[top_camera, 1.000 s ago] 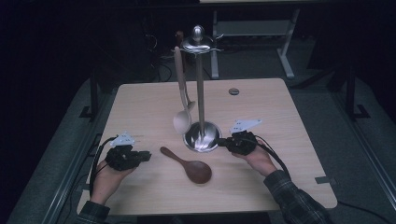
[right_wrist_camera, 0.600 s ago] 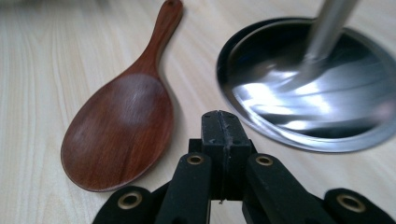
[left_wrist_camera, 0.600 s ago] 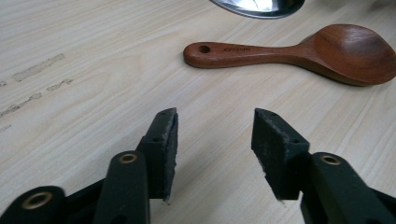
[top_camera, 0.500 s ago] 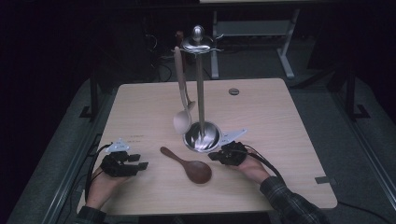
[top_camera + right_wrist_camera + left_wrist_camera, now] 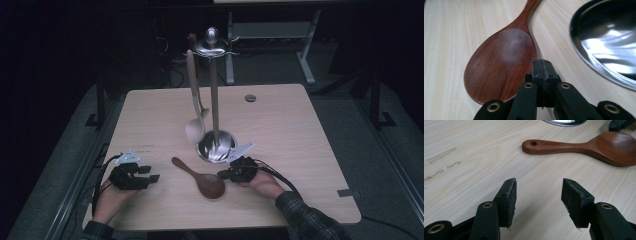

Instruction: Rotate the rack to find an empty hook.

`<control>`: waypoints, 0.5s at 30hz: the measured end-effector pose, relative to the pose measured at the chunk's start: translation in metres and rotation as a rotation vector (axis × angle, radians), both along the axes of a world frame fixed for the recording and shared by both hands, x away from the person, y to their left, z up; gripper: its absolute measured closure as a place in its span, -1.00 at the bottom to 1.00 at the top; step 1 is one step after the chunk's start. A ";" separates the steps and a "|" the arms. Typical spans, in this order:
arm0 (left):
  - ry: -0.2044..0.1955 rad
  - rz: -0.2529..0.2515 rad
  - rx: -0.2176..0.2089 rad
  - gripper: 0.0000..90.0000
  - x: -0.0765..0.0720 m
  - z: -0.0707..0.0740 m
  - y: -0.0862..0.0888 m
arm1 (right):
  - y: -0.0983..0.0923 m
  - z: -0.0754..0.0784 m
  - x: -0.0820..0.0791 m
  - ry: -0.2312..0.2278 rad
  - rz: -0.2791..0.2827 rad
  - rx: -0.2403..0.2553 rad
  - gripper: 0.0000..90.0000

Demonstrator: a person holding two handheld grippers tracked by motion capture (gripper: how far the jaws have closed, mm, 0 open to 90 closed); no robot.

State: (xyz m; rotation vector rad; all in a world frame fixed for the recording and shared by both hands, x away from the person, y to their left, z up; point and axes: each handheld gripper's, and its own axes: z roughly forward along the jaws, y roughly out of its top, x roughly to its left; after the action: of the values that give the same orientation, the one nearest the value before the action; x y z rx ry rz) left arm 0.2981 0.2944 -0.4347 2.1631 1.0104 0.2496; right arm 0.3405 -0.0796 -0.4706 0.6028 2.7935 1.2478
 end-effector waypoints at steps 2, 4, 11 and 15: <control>0.001 0.000 -0.003 0.02 0.000 0.000 0.000 | 0.003 -0.001 -0.002 0.014 0.019 0.008 1.00; 0.000 -0.001 -0.009 0.05 0.000 0.001 0.000 | 0.009 -0.002 -0.006 0.026 0.047 0.008 1.00; 0.010 -0.005 -0.036 0.35 -0.002 0.004 -0.002 | 0.037 -0.004 -0.022 0.048 0.146 0.022 1.00; 0.019 -0.010 -0.063 0.59 -0.003 0.006 -0.003 | 0.053 -0.005 -0.029 0.043 0.194 0.042 1.00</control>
State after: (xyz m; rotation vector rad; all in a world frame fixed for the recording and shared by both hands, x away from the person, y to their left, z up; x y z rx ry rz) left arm 0.2955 0.2914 -0.4287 2.1173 1.0046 0.1901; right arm 0.3111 -0.0266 -0.4757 0.3708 2.9276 1.3440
